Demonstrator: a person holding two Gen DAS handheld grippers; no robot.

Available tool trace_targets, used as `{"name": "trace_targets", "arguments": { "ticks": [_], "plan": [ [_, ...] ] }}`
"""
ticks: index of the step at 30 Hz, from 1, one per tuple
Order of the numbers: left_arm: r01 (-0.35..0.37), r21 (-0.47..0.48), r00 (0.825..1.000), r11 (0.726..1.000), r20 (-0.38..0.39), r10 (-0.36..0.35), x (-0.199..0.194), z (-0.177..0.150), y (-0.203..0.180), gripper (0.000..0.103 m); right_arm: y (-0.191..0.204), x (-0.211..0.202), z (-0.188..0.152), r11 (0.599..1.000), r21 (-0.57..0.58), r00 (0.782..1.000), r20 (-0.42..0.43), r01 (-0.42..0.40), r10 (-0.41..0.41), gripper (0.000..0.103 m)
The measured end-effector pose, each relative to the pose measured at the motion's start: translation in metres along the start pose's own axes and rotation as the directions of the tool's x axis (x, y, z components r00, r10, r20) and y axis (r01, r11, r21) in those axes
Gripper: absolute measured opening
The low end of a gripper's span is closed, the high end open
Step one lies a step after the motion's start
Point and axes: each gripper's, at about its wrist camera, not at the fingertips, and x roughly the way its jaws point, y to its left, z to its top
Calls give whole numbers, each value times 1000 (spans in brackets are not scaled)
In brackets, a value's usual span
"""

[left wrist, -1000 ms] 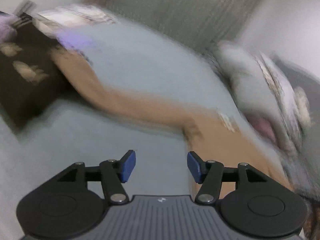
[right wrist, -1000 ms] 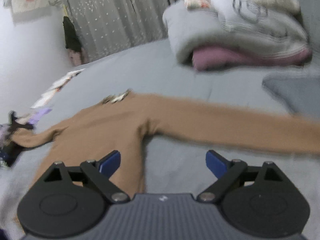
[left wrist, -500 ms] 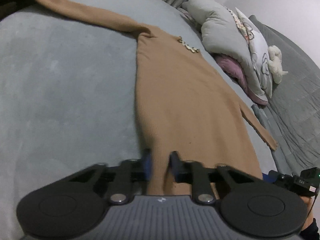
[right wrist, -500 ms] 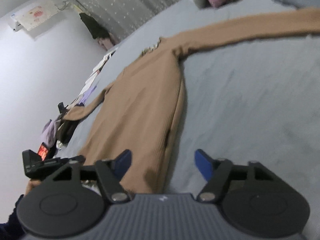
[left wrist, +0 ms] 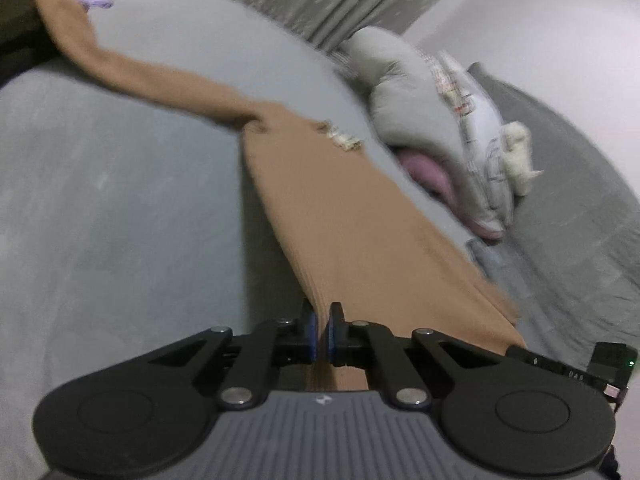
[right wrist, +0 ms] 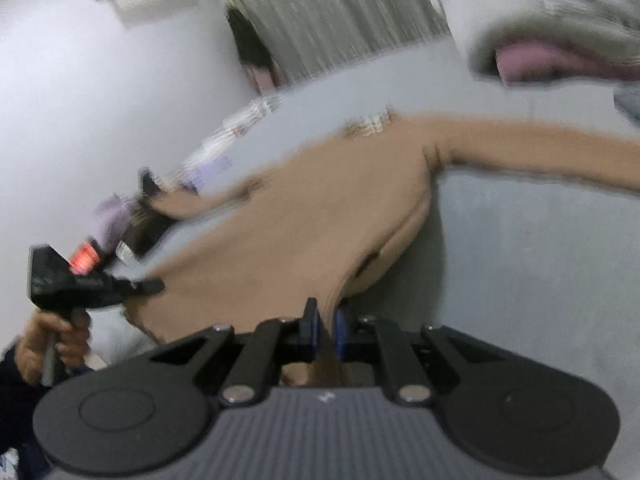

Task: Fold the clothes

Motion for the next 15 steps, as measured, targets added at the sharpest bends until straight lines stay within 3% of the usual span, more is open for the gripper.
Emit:
{"name": "trace_targets", "arguments": {
  "ticks": [4, 7, 9, 12, 14, 15],
  "plan": [
    [-6, -9, 1000, 1000, 3, 6, -9, -1, -1, 3, 0, -17, 3, 998, -32, 999, 5, -45, 45, 7],
    [-44, -6, 998, 999, -38, 44, -6, -6, 5, 3, 0, -4, 0, 998, -48, 996, -83, -43, 39, 7],
    [-31, -30, 994, 999, -104, 28, 0, -6, 11, 4, -2, 5, -2, 998, -52, 991, -130, -25, 18, 9],
    [-50, -109, 998, 993, -53, 45, -9, 4, 25, 10, -8, 16, -4, 998, -57, 981, -193, 20, -30, 34],
    [-105, -98, 993, 990, 35, 109, -20, 17, 33, 18, -21, 10, 1, 997, 6, 989, -132, 74, -72, 68],
    [-139, -98, 987, 985, 68, 146, -22, 24, 39, 20, -30, 7, 4, 993, 63, 991, -93, 101, -95, 74]
  ]
}}
